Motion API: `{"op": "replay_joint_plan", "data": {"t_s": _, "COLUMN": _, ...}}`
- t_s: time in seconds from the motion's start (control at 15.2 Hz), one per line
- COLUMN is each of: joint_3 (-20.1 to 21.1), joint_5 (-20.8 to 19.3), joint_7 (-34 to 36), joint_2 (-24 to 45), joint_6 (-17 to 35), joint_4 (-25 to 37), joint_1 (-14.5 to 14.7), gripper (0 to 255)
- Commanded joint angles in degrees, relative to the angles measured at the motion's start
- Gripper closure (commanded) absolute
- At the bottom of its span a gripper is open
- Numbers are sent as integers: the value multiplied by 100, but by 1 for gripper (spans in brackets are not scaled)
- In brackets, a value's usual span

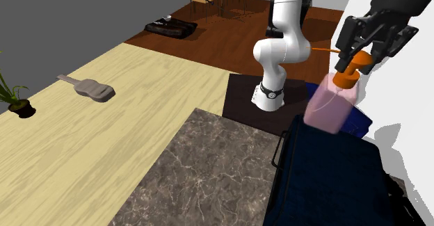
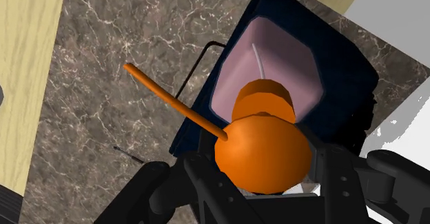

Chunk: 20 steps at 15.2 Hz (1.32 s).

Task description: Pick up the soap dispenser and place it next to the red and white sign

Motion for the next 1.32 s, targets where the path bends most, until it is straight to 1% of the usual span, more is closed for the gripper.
{"op": "replay_joint_plan", "data": {"t_s": 0.0, "joint_3": 230, "joint_5": 47, "joint_7": 319, "joint_2": 119, "joint_6": -37, "joint_4": 111, "joint_1": 88, "gripper": 255}}
{"op": "replay_joint_plan", "data": {"t_s": 0.4, "joint_3": 843, "joint_5": 87, "joint_7": 1161, "joint_2": 693, "joint_6": -194, "joint_4": 717, "joint_1": 327, "gripper": 255}}
{"op": "replay_joint_plan", "data": {"t_s": 0.73, "joint_3": 1347, "joint_5": -13, "joint_7": 1881, "joint_2": 1357, "joint_6": -387, "joint_4": 1446, "joint_1": 554, "gripper": 255}}
{"op": "replay_joint_plan", "data": {"t_s": 0.99, "joint_3": 1738, "joint_5": -222, "joint_7": 2470, "joint_2": 2034, "joint_6": -618, "joint_4": 2216, "joint_1": 798, "gripper": 255}}
{"op": "replay_joint_plan", "data": {"t_s": 1.25, "joint_3": 2082, "joint_5": -582, "joint_7": 3050, "joint_2": 2878, "joint_6": -968, "joint_4": 3228, "joint_1": 1176, "gripper": 255}}
